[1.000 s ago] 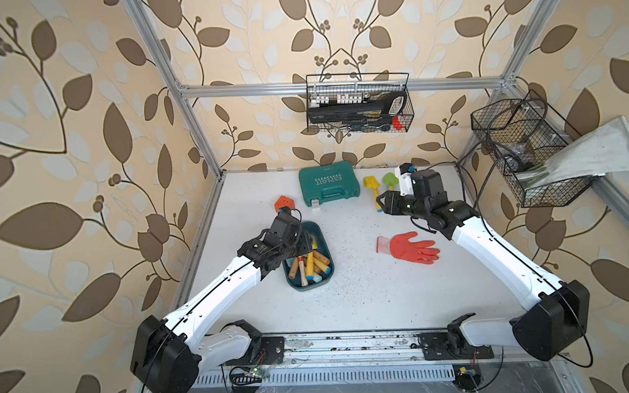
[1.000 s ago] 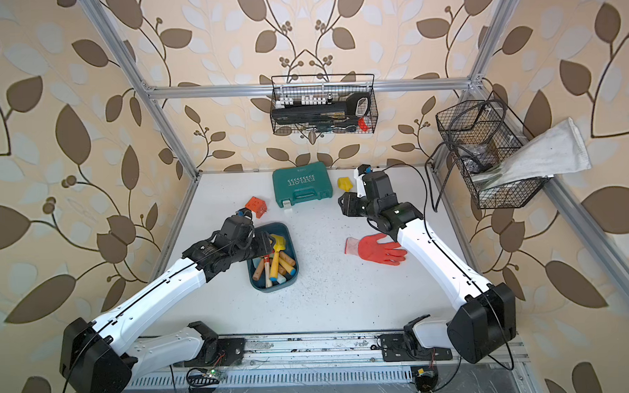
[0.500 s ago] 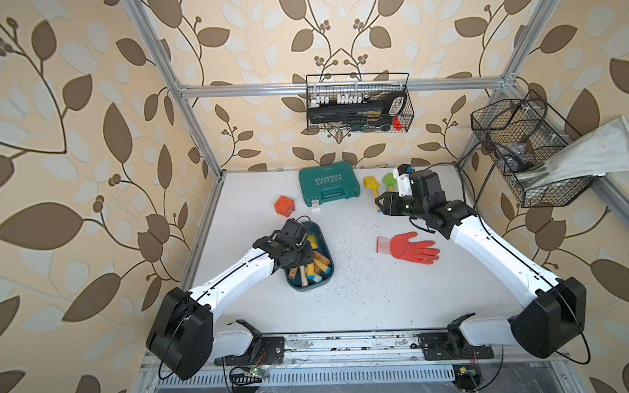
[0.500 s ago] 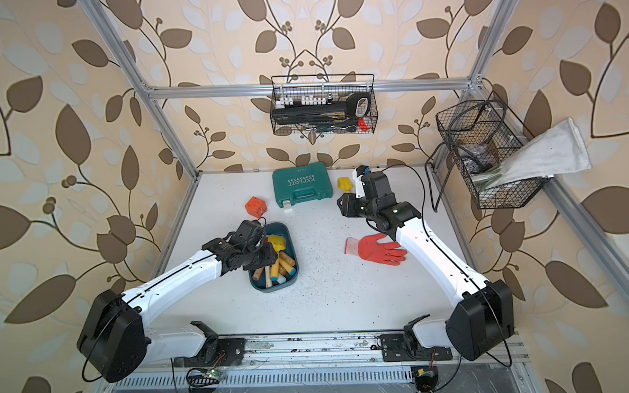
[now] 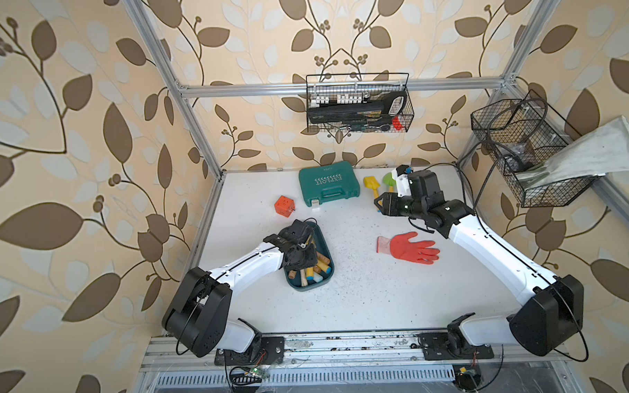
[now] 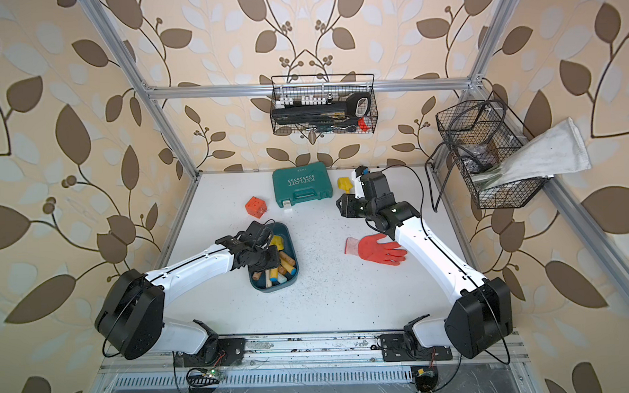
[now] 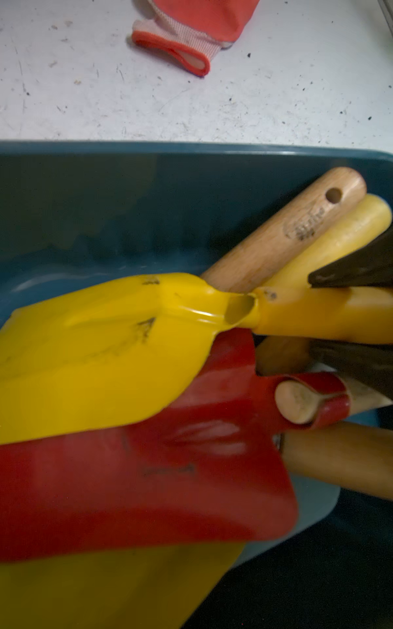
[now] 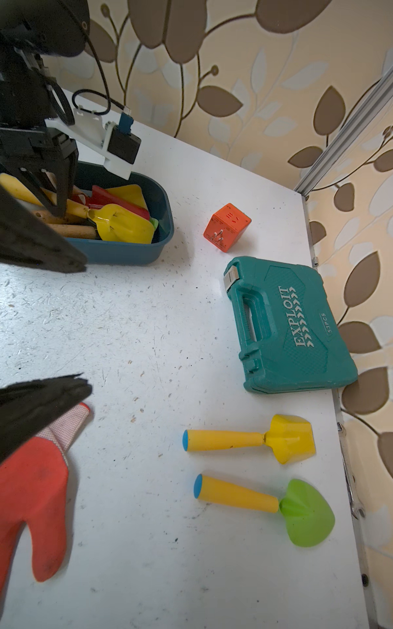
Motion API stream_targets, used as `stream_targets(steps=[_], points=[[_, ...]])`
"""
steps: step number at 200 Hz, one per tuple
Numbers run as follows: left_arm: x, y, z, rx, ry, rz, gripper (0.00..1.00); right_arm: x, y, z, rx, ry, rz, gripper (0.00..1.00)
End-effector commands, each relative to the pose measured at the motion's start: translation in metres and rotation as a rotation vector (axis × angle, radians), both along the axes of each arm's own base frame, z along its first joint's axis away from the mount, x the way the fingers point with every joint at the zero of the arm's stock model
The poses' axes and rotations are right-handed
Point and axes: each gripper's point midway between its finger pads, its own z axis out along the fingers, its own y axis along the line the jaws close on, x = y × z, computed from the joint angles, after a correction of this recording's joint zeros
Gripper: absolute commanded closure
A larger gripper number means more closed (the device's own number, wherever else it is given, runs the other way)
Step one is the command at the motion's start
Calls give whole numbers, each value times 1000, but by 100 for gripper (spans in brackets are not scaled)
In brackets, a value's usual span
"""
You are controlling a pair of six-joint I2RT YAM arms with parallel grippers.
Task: Take the shovel out of the storage box
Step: Pick up the shovel from the storage box.
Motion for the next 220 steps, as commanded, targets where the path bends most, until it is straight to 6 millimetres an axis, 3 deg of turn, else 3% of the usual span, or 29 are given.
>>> stream_targets(steps=[1, 38, 82, 126, 160, 184, 220], points=[[10, -9, 29, -47, -85, -19, 81, -3, 1, -14, -6, 37, 11, 47], [10, -11, 67, -109, -177, -35, 89, -6, 2, -11, 10, 33, 20, 48], [15, -14, 140, -226, -438, -89, 95, -20, 4, 0, 45, 10, 45, 48], [20, -24, 203, -323, -791, -214, 97, -53, 32, 8, 193, -12, 226, 45], [22, -45, 217, -392, -935, -336, 97, -83, 60, 11, 312, -44, 407, 43], [28, -52, 222, -392, -970, -364, 97, -90, 65, 13, 327, -57, 443, 43], [31, -58, 226, -430, -975, -361, 98, -105, 91, 10, 334, -83, 540, 43]])
